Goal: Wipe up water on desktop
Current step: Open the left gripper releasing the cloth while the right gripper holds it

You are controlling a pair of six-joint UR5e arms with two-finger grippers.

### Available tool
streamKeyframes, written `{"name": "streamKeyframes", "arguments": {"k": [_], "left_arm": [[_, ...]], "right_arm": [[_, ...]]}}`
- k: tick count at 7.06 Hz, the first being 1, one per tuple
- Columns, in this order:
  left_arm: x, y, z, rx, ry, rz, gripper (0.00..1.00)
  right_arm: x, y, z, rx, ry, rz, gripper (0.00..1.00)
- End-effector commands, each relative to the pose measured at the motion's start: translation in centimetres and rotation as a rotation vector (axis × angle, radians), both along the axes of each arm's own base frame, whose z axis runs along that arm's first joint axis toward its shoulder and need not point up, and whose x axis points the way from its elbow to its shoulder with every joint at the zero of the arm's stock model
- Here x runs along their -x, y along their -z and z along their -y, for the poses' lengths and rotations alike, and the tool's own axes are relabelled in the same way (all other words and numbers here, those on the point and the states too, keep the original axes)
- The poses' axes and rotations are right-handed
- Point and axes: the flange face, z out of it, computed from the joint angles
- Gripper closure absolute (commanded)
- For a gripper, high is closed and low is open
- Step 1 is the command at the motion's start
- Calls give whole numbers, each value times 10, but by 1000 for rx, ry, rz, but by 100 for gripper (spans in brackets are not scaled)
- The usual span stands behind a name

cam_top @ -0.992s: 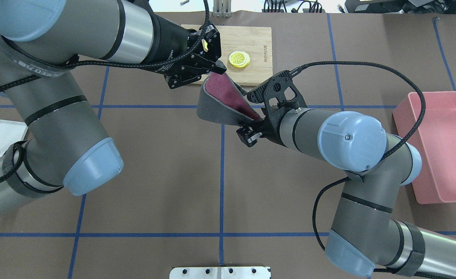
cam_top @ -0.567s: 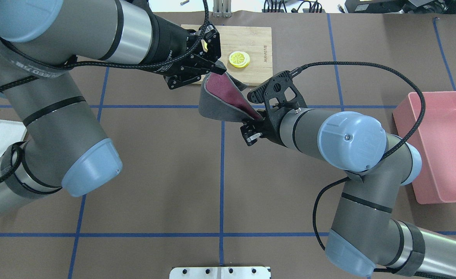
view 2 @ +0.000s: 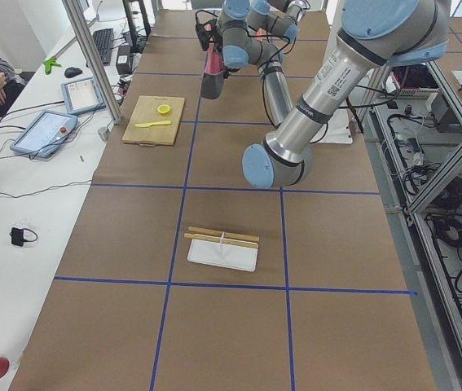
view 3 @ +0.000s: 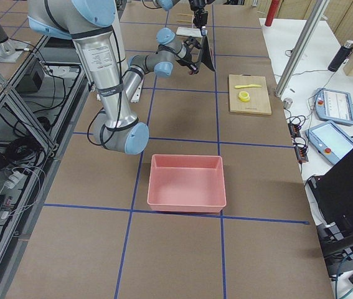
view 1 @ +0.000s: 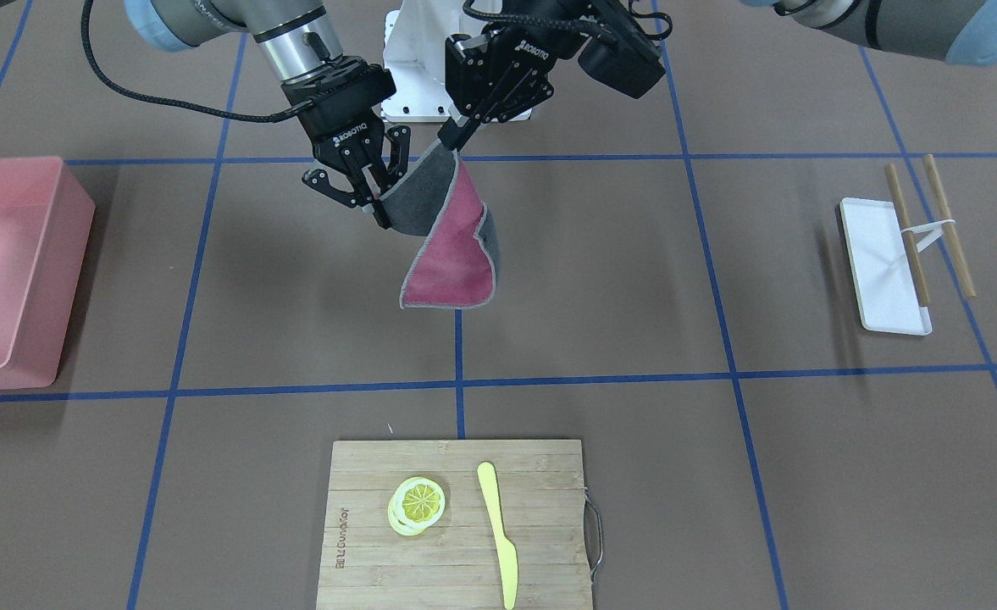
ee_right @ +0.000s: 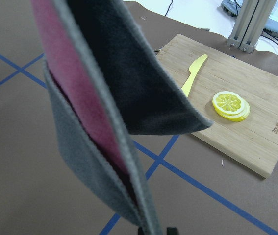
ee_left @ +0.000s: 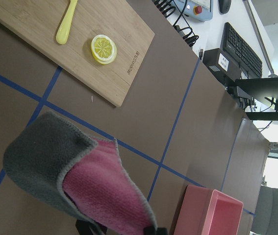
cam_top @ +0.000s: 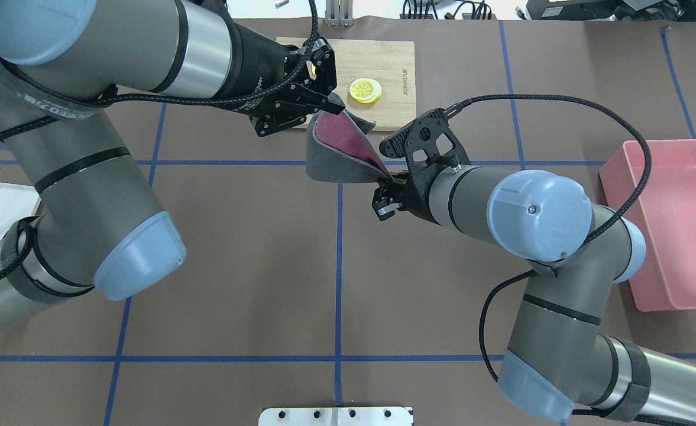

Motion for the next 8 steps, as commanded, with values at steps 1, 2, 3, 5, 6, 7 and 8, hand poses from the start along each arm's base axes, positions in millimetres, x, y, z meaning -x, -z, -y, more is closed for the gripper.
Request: {"name": "streamKeyframes", "arguments": {"k": [1,2,3,5,6,7,8], "left_arm": [[-1,-2,1,-2,0,4,100],[-1,-4,1,-6,-1,10,100],[-2,-8,3,-4,-1,16,100],[-2,-20,9,4,7,38,18],[2,-31,14,-52,10,77,2],[11,-45,24,-53,26,101,2],[25,-55,36,-41,18,114,2]], "right_arm": [[-2,-1,1,2,1,0,100],[-2,-1,1,3,1,-1,100],[-3,-3,2,5,0,-4,100],[-7,-1,-1,6,15,7,100],[-10,0,-1,7,21,13,100],[-14,0,2,12,23,14,100],[-15,0,4,16,30,16,100]]}}
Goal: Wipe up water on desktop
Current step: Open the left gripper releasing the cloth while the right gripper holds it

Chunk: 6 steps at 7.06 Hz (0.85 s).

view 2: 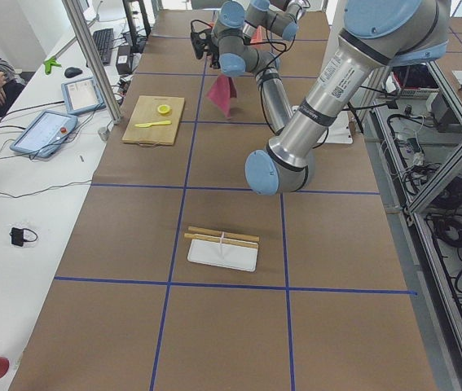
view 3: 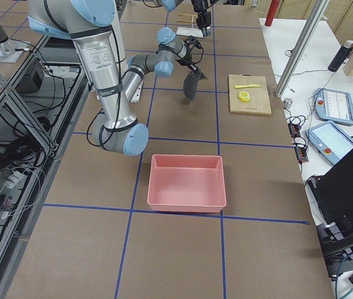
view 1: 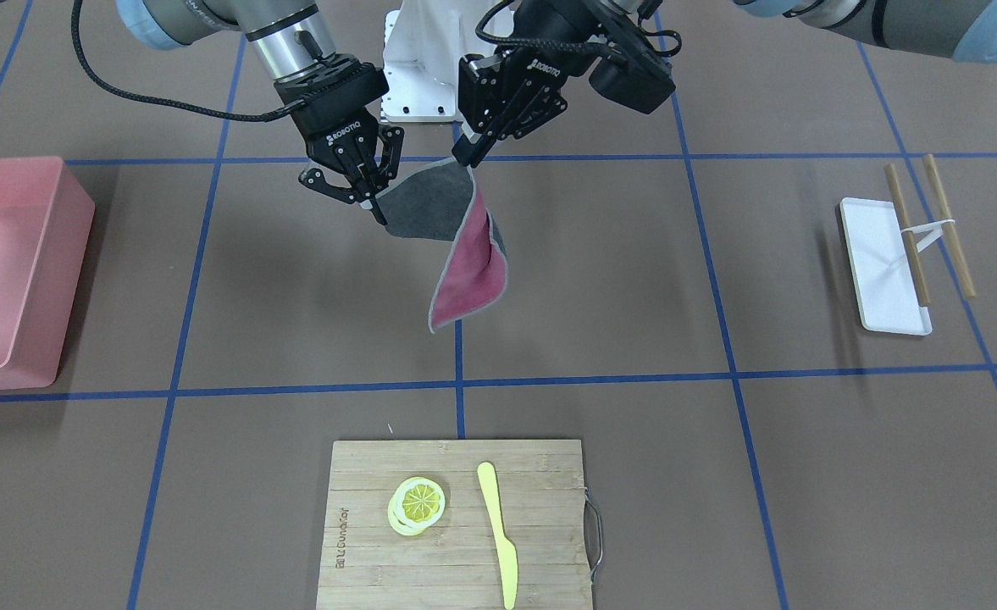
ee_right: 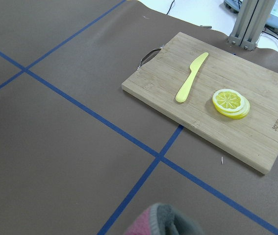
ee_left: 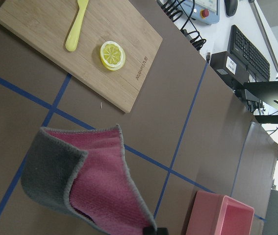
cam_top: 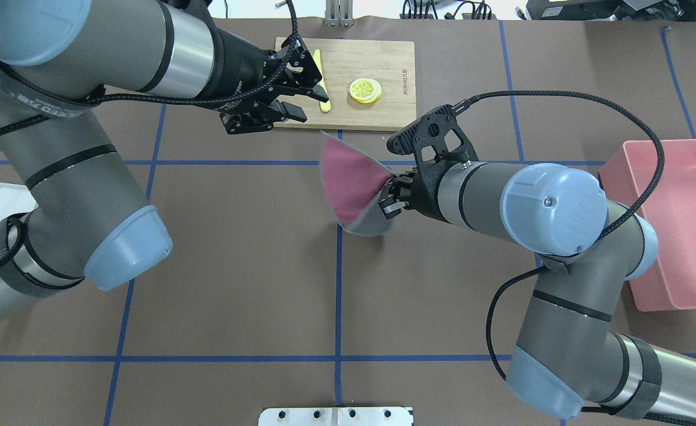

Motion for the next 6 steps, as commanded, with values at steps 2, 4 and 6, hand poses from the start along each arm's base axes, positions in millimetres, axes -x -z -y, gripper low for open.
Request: {"name": "streamKeyframes", "arguments": {"k": [2,4,6], "left_arm": [[60,-51,39,-80,-15,101,2],[90,-97,55,-336,-35,275,2],[131,-146,74,-506,-63,441,2]], "right_arm": [[-8,-1,8,15,-1,-9,100],[-8,-3,10,25,2,-21,100],[-8,-3,10,26,2,-24,100]]}}
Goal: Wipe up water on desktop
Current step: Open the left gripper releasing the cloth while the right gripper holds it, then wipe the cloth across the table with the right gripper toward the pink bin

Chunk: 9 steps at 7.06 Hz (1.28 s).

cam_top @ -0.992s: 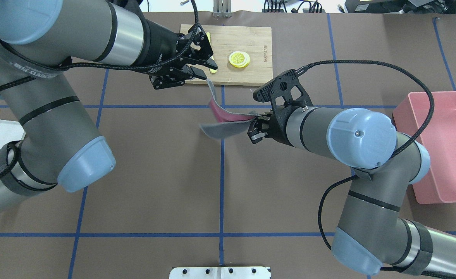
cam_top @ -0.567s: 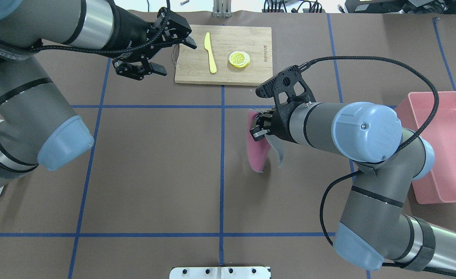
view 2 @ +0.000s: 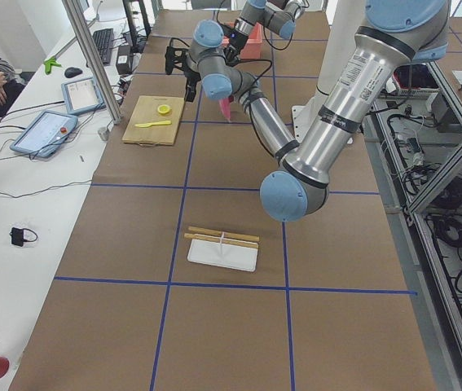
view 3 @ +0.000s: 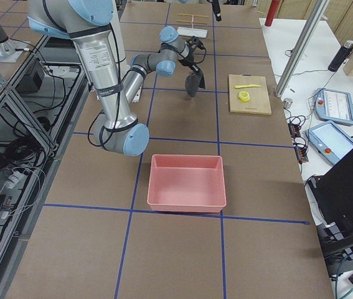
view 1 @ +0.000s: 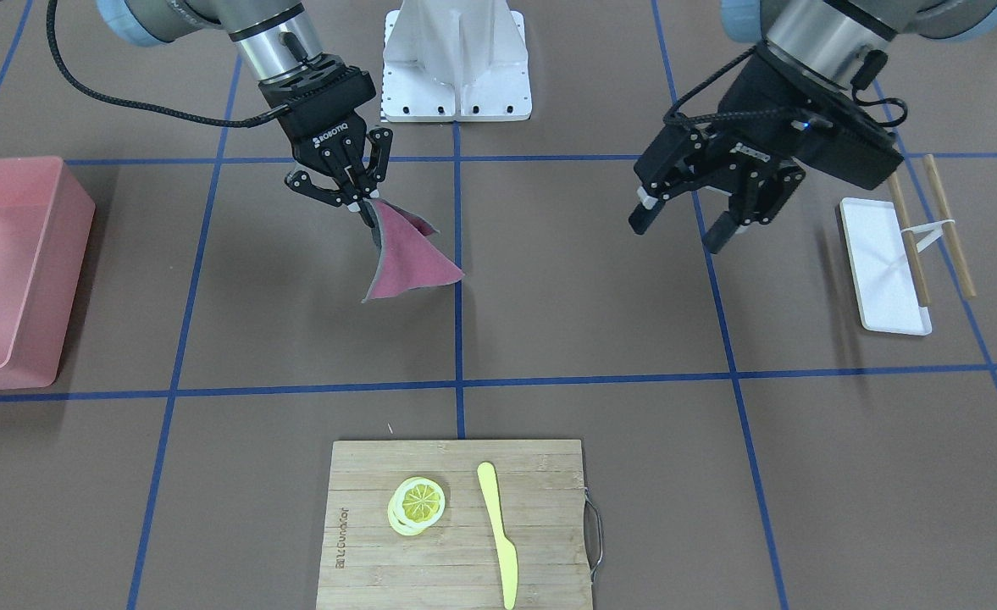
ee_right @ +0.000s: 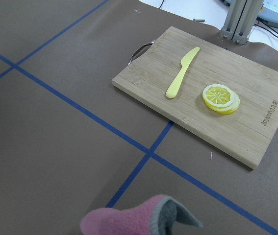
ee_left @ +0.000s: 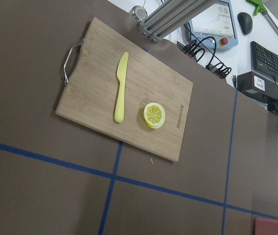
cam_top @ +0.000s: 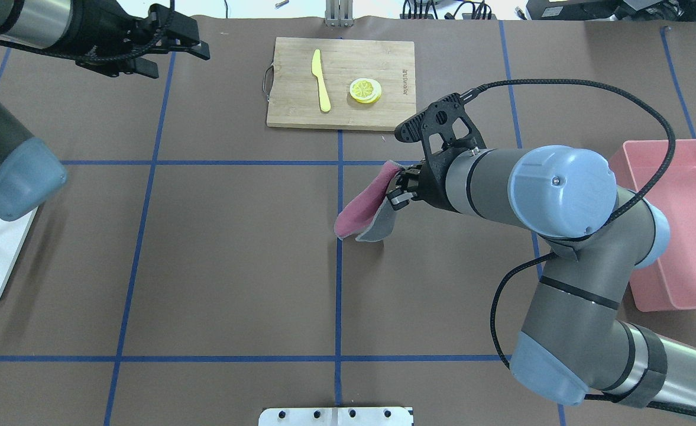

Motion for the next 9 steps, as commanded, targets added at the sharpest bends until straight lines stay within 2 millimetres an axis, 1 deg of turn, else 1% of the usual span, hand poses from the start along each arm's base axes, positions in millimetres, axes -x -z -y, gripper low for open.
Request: {"name": "streamKeyframes", "arguments": {"k": [1,2,3,4,5,6,7,8,9], "left_arm": [[44,-59,17,-159,-50,212,2],[78,-87,25,-217,-77,323,2],[111,-119,30,-264,-133,439,2],[146,-145,36,-282,-169,527,2],[182,-183,42,-291,-228,614,2],[209,-224,40,-236,-264,649,2],[241,-273,34,-148,-272,667,2],[284,-324,26,-64,-262,679,2],[313,-381,18,-10,-308,693,2]], "right_arm": [[-1,0,1,1,-2,-2,100],[-1,-1,1,2,-2,-3,100],[-1,-2,2,3,-3,-5,100],[-2,-1,2,2,-5,-3,100],[-2,-2,2,3,-5,-5,100],[-3,-3,3,4,-6,-6,100],[-3,-3,3,4,-8,-6,100],[-4,-3,4,4,-9,-6,100],[-5,-4,6,6,-11,-8,100]]}}
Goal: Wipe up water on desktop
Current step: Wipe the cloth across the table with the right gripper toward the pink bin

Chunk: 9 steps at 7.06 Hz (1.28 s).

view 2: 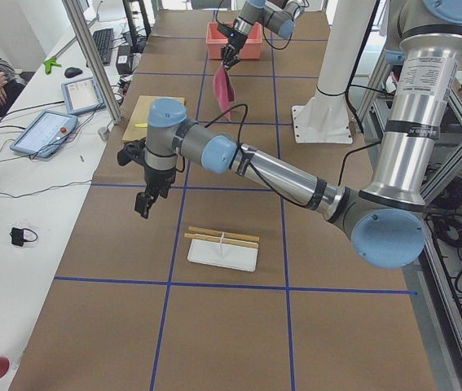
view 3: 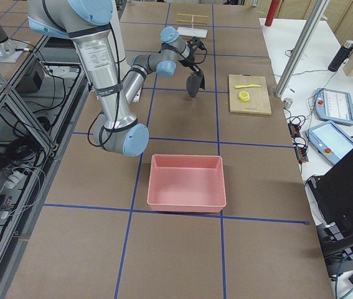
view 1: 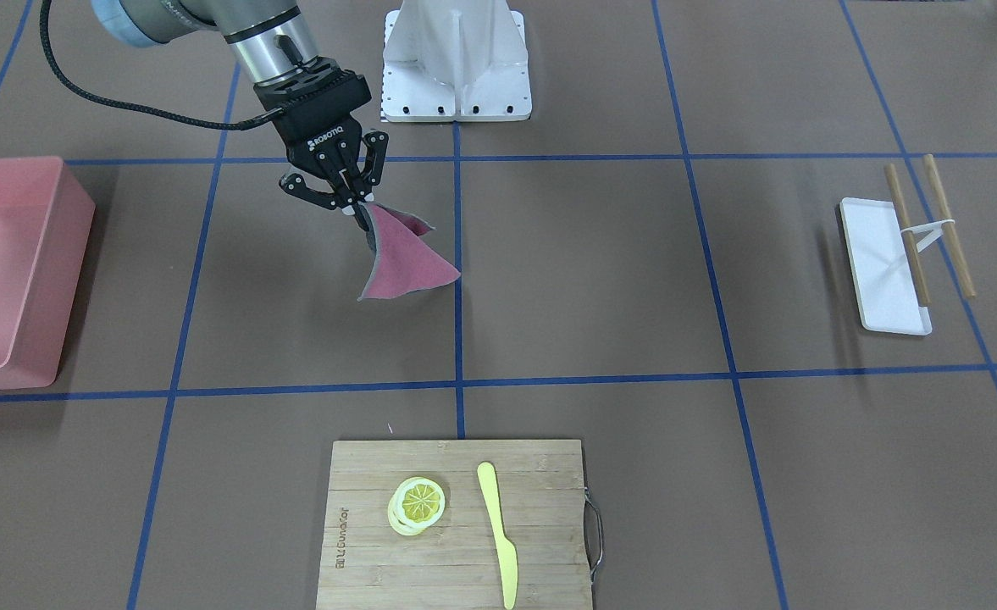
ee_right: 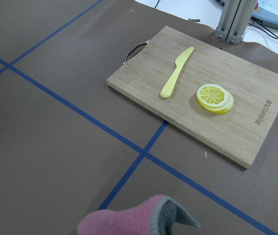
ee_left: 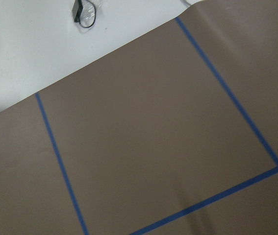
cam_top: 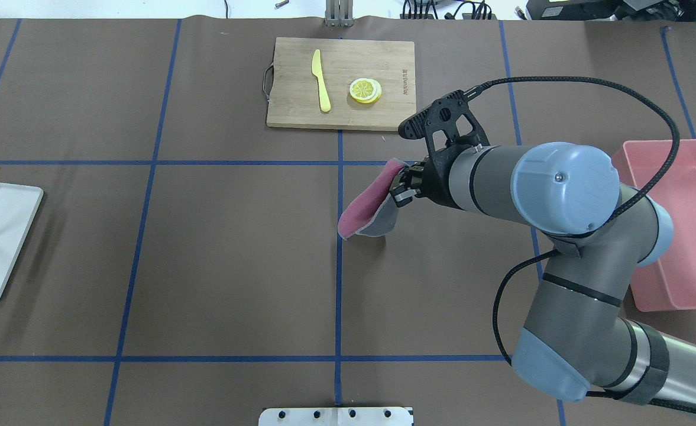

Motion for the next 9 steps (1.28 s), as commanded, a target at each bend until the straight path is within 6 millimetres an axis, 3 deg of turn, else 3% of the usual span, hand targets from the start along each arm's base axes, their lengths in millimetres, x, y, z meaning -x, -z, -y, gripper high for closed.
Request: {"name": "streamKeyframes", "arguments": {"k": [1,2,3,4,6,7,9], "left_arm": [[55,-140,-18,213,3,37,2],[101,-180,-34,280,87,11,2],[109,-187,-47,314,113,-74,2],[103,-197,-63,331,109,-133,2],[102,-199,-63,331,108,-135,2],[102,-199,-63,331,107,-136,2],[102,-198,-63,329,107,-139,2]], "right_arm": [[-7,-1,7,16,2,-7,100],[-14,-2,12,45,13,-28,100],[-17,-2,13,58,13,-42,100],[-17,-9,15,88,10,-84,100],[-15,-42,18,202,1,-258,100],[-22,-53,17,252,-6,-332,100],[-52,-100,-4,349,-4,-473,100]]}}
